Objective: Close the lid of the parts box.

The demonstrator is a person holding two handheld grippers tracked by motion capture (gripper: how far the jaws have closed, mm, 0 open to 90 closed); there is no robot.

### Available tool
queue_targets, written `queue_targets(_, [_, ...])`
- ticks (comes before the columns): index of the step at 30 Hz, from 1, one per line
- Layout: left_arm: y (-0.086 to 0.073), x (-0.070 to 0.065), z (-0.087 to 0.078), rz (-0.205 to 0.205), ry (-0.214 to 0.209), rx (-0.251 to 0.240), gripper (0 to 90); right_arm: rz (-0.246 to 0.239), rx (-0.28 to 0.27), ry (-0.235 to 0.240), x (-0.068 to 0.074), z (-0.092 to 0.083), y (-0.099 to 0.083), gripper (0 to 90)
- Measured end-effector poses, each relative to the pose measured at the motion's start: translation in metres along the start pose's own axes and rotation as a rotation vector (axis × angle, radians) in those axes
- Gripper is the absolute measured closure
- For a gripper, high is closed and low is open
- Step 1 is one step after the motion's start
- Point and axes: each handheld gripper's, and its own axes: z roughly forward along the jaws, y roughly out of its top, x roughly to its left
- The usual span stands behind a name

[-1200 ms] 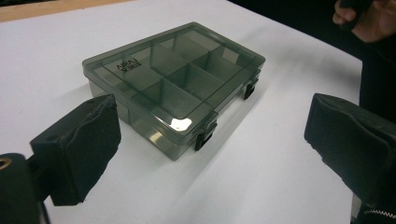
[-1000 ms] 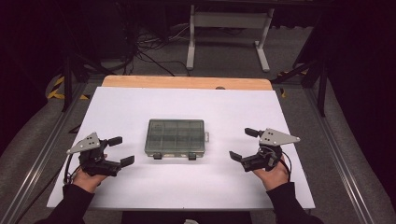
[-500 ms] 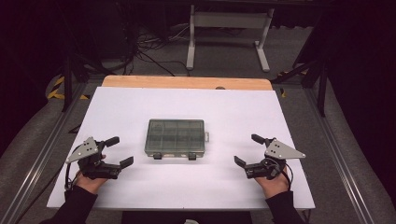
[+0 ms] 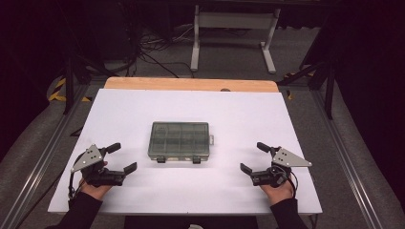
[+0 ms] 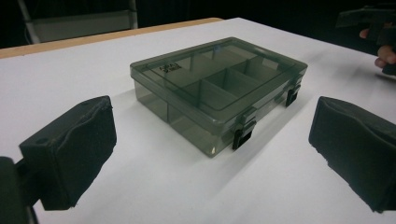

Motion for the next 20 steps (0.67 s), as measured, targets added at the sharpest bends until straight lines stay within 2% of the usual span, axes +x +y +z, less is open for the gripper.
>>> queue_targets(2, [-0.0043,0.0012,-0.0008,0.004,0.006,0.014,1.2,-0.004,-0.004,0.003,-0.0001,-0.0004,-0.0002,0.0])
queue_targets(4, [-0.0073,0.0033,-0.0012,-0.027,0.0,0.004,1.0,-0.009,-0.009,0.007,0.0004,0.0001,-0.0004,0.0])
queue_targets(6, [-0.0086,0.0042,-0.001,-0.035,0.004,0.003,1.0,-0.016,-0.011,0.01,0.0002,0.0007,-0.0004,0.0])
queue_targets(20, [-0.0109,0.0065,0.0001,-0.04,-0.007,0.005,1.0,-0.013,-0.001,0.012,-0.0025,0.0017,-0.0006,0.0])
